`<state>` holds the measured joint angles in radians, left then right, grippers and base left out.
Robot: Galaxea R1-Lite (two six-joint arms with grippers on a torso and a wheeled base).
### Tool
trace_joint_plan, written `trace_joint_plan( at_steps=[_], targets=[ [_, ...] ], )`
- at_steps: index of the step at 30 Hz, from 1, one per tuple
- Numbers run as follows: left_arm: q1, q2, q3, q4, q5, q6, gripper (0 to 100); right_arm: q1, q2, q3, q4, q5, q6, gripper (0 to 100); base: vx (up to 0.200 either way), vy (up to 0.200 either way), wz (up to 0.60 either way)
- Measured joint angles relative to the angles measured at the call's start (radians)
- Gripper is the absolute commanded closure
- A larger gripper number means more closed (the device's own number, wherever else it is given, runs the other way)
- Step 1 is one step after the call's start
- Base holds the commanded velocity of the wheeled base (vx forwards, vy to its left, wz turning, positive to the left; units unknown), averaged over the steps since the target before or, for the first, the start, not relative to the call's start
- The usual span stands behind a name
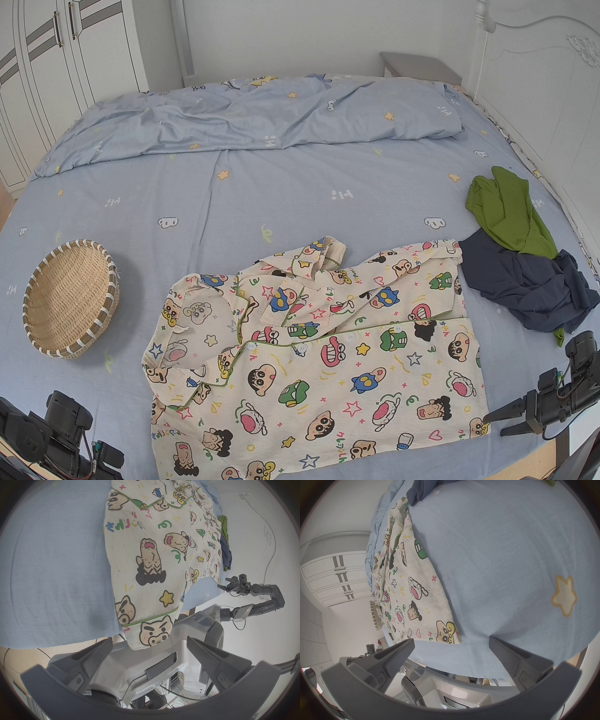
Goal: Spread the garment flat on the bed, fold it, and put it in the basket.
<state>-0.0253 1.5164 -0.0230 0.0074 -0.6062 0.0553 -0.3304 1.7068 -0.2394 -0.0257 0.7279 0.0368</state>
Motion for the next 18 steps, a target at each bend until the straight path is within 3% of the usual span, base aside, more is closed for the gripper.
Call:
trace_joint_plan(
  at_steps=[8, 18],
  targets=[
    [0.016, -0.040, 0.000, 0.000, 0.010, -0.010, 0, -0.005, -0.005, 0.020, -0.051, 0.011, -0.005, 0, 0.000, 0.000, 0.00],
    [0.023, -0.279, -0.012, -0.012, -0.003, -0.102, 0, -0.007, -0.005, 0.070, -0.150, 0.028, -0.006, 0, 0.000, 0.000, 0.00]
  ],
)
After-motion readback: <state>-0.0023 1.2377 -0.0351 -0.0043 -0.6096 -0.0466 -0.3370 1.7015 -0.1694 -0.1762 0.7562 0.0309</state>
